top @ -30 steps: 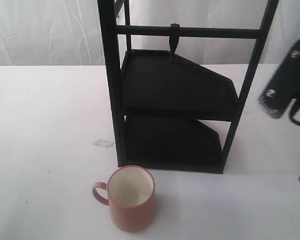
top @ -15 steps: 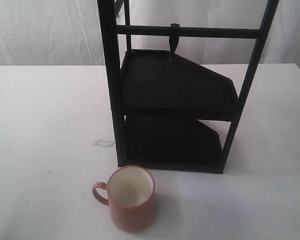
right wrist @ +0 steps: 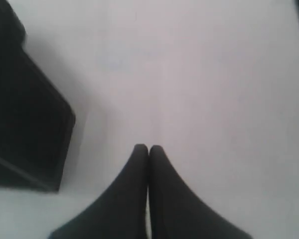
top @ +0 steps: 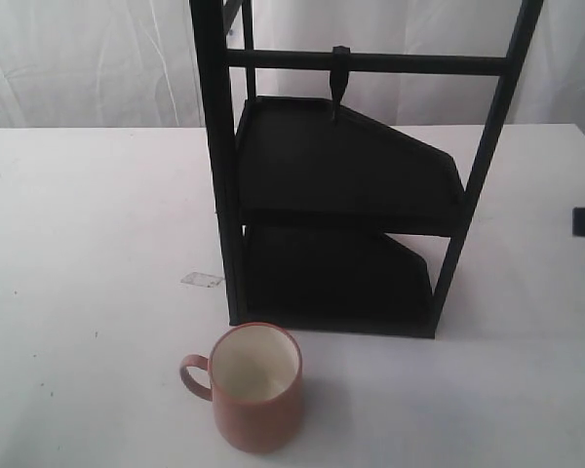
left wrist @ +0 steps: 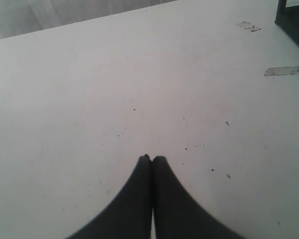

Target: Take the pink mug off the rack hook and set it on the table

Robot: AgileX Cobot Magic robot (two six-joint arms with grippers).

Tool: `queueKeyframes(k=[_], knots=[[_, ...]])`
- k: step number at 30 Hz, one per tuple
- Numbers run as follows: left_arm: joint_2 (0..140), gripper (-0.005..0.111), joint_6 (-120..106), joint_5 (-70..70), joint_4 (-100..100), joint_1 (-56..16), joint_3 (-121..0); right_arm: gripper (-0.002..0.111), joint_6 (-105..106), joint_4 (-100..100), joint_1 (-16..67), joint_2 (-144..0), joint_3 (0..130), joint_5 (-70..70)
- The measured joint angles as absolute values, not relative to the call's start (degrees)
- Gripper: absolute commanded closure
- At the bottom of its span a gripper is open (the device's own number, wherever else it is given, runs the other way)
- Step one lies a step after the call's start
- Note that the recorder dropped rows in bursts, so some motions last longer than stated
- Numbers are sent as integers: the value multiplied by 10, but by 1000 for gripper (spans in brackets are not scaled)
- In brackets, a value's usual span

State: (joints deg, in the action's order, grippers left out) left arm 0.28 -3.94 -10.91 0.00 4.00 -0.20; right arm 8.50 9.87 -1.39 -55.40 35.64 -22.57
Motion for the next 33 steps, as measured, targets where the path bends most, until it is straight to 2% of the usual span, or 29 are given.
queueKeyframes(k=[10,23,27,33], knots=[[3,107,-39,-109,0,40,-2,108,86,82,-14,-277,323,-184],[3,107,-39,-109,0,40,-2,108,87,81,-17,-102,307,-158],[3,107,-39,-109,0,40,-2,108,96,79,-44,-56,248,-132],[3,107,-39,-109,0,40,-2,108,95,74,-80,-3,88,-81]])
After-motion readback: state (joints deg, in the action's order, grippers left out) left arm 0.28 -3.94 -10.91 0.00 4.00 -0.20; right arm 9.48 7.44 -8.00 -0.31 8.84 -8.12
